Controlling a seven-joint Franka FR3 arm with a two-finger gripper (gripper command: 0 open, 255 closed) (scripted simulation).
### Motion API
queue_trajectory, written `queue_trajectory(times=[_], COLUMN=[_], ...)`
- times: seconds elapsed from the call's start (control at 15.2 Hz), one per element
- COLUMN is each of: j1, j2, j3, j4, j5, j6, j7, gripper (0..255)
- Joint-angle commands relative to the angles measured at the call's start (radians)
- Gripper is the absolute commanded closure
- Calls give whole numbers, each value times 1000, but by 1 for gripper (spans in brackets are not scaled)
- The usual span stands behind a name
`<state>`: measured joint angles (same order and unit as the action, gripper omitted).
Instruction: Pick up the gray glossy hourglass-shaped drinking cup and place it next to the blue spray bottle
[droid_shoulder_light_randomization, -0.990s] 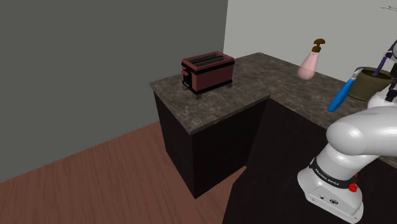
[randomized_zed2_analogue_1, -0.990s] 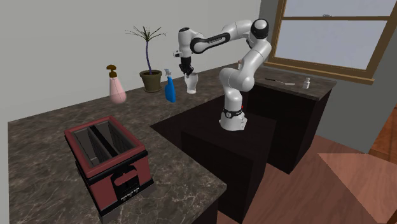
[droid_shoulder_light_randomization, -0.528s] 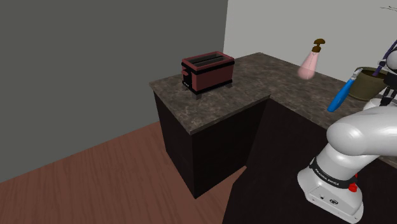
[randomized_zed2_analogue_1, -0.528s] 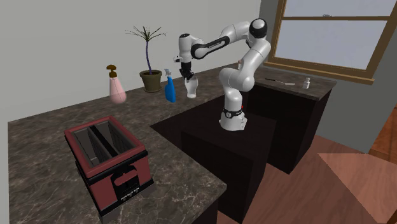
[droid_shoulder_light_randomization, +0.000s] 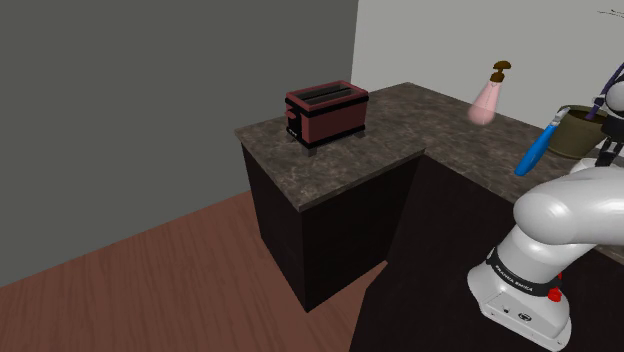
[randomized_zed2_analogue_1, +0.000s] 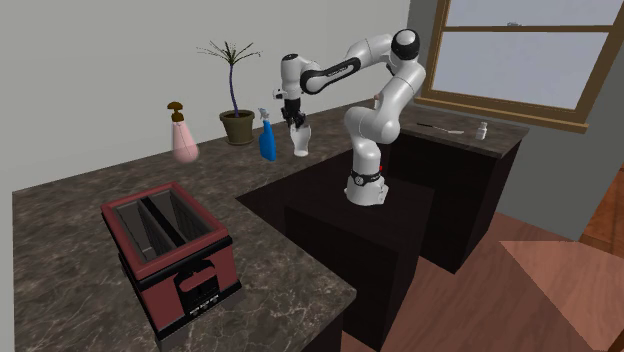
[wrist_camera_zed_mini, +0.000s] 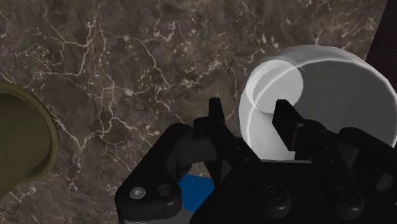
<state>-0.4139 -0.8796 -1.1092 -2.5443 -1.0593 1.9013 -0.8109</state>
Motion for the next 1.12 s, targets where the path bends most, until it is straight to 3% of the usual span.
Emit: queue_trajectory(times=[0.0, 0.26, 0.53, 1.06], j1=[0, 0, -19, -19], j2=[0, 0, -31, -31], j3=[0, 0, 127, 127], j4=[0, 0, 49, 49], j5=[0, 0, 89, 89], j6=[0, 0, -111, -111], j7=[0, 0, -23, -23], gripper=[0, 0, 0, 0])
